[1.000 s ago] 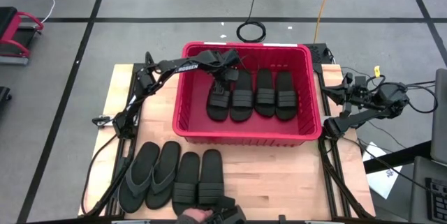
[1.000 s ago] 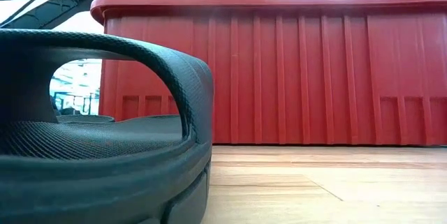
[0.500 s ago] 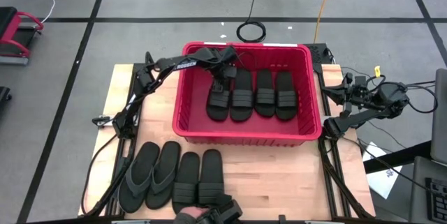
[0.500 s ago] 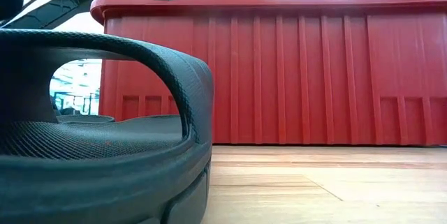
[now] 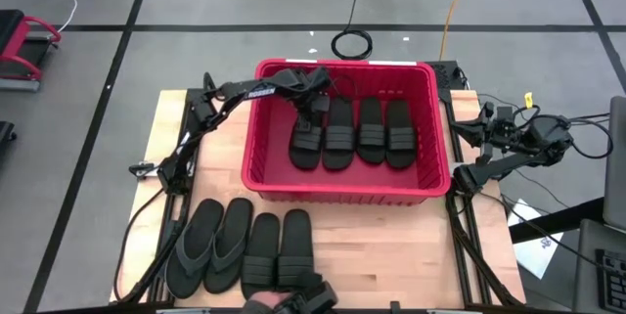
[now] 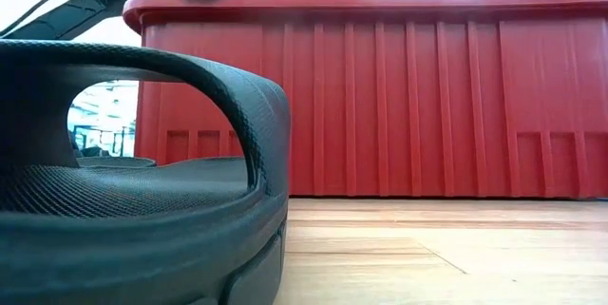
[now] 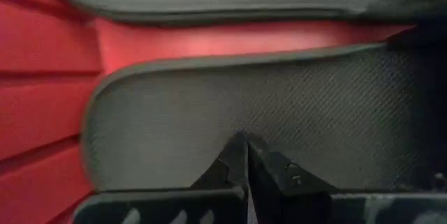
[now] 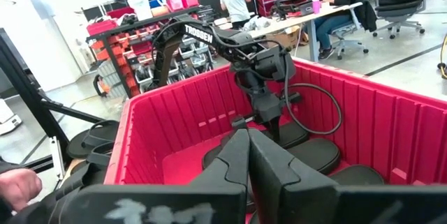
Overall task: Pick and place slides into bin
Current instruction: Put the black slide into the red bin
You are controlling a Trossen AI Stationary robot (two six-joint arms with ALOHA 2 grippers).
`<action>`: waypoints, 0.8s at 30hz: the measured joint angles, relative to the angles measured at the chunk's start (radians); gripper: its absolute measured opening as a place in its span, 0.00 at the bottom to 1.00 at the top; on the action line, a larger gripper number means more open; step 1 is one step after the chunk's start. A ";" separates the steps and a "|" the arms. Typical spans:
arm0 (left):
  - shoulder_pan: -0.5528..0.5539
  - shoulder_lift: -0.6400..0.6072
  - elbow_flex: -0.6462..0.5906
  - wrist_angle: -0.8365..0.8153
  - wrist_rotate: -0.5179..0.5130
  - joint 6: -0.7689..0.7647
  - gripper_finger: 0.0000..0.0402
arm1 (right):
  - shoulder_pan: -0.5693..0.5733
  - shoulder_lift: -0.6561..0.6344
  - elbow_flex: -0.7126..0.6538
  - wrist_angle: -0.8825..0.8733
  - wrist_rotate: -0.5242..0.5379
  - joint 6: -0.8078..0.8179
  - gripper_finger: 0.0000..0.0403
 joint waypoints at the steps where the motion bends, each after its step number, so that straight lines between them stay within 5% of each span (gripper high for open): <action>1: 0.001 0.001 0.016 -0.008 -0.001 -0.001 0.00 | 0.000 0.000 0.000 0.000 0.000 0.000 0.00; 11: -0.015 -0.136 0.160 -0.131 0.001 -0.049 0.00 | 0.000 0.000 0.000 0.000 0.000 -0.003 0.00; 18: -0.056 -0.389 0.171 -0.133 0.061 -0.151 0.00 | 0.000 0.000 0.000 0.001 0.002 -0.015 0.00; 24: -0.080 -0.612 0.171 -0.027 0.215 -0.241 0.00 | 0.000 0.000 0.000 0.033 0.002 -0.060 0.00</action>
